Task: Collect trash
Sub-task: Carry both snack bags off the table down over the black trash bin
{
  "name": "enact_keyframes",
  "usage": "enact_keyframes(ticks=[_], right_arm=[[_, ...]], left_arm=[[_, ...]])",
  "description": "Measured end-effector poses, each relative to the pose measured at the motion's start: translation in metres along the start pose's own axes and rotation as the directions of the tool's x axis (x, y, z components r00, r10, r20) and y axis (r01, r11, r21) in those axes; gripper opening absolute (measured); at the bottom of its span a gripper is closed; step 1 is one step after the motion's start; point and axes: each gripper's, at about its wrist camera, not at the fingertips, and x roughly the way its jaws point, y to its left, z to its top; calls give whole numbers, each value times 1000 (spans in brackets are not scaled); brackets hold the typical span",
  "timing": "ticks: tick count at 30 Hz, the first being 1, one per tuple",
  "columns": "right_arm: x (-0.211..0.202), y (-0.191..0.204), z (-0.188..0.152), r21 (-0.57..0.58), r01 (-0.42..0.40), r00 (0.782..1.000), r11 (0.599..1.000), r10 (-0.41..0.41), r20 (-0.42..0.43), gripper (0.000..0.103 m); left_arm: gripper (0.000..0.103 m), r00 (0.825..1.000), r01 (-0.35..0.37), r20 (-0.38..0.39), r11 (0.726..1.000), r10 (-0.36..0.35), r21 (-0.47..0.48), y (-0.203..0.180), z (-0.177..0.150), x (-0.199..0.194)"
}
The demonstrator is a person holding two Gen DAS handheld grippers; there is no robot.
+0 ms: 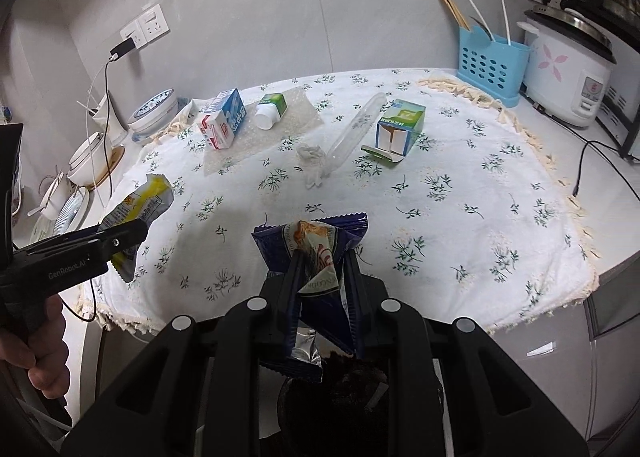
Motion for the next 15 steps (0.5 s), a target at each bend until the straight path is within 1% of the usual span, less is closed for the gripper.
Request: enact_keyframes(ticks=[6, 15], right_arm=[[-31, -1, -9, -17, 3, 1000, 1000, -3, 21, 19], [-63, 1, -29, -35, 9, 1000, 999, -8, 25, 19]], left_arm=[[64, 1000, 5, 5, 1000, -5, -3, -8, -17, -26], [64, 1000, 8, 29, 1000, -8, 4, -22, -42, -62]])
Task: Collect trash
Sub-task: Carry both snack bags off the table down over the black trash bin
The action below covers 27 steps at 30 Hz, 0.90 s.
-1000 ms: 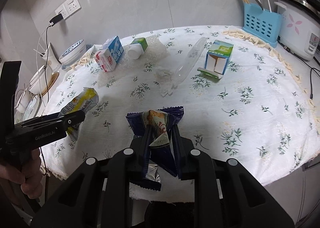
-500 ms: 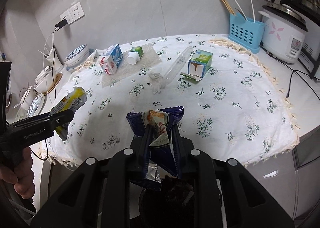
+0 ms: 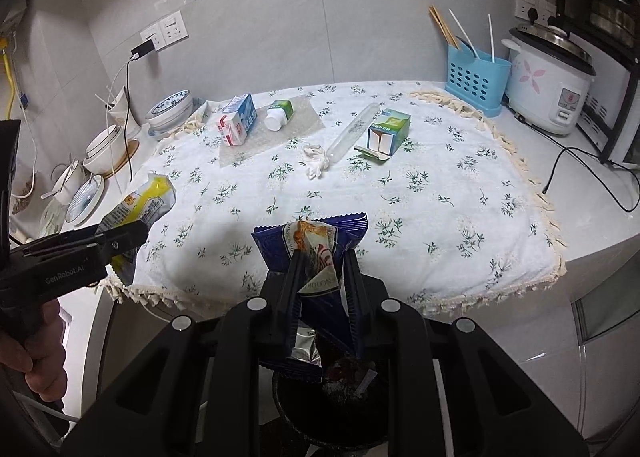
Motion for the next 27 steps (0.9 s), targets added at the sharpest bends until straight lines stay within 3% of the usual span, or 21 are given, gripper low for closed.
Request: enact_keyframes(ticks=[13, 27], right_arm=[[-21, -11, -40, 6, 13, 999, 1000, -13, -30, 19], [-14, -32, -80, 23, 59, 995, 998, -57, -86, 19]], left_arm=[[64, 1000, 4, 27, 1000, -4, -1, -13, -37, -29], [64, 999, 48, -18, 998, -48, 30, -35, -81, -8]])
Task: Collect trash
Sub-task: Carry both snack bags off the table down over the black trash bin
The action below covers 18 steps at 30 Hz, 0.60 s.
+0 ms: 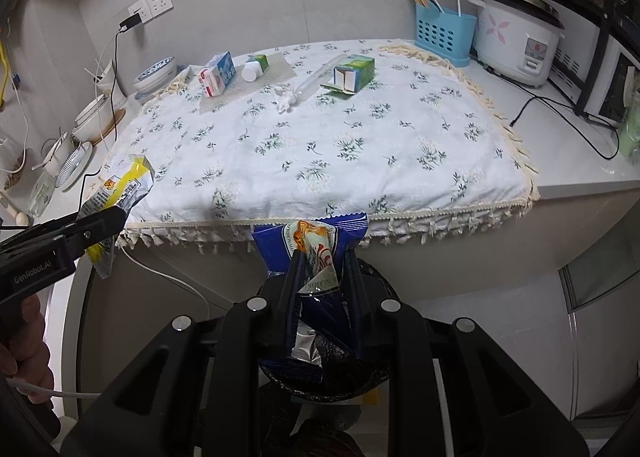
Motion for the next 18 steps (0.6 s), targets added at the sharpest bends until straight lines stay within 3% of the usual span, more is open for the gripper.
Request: enact_keyframes(ticks=[18], right_arm=[[30, -28, -34, 33, 20, 998, 999, -18, -57, 19]], left_arm=[[64, 995, 68, -71, 996, -64, 57, -38, -42, 56]])
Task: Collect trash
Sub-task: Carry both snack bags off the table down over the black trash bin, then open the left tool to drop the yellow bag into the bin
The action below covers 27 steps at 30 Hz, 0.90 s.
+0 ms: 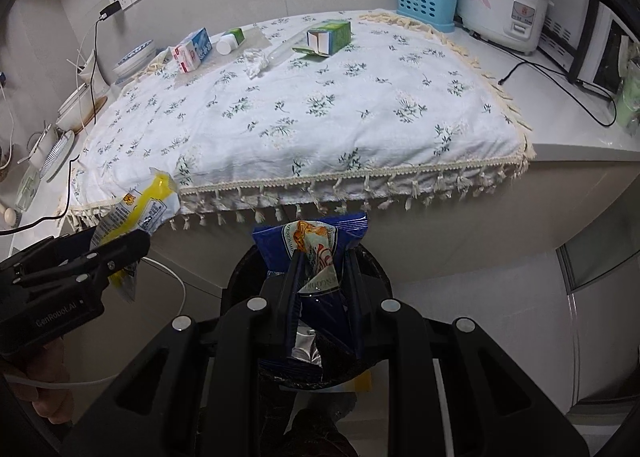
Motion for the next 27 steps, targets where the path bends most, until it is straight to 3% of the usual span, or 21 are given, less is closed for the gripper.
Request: enact_keyframes(ticks=[13, 27], right_arm=[[24, -16, -31, 6, 22, 999, 1000, -22, -50, 19], [34, -21, -30, 1, 30, 998, 1000, -30, -61, 19]], left_arm=[[64, 998, -8, -61, 1000, 8, 7, -18, -25, 49], [67, 996, -2, -86, 999, 6, 48, -34, -22, 84]])
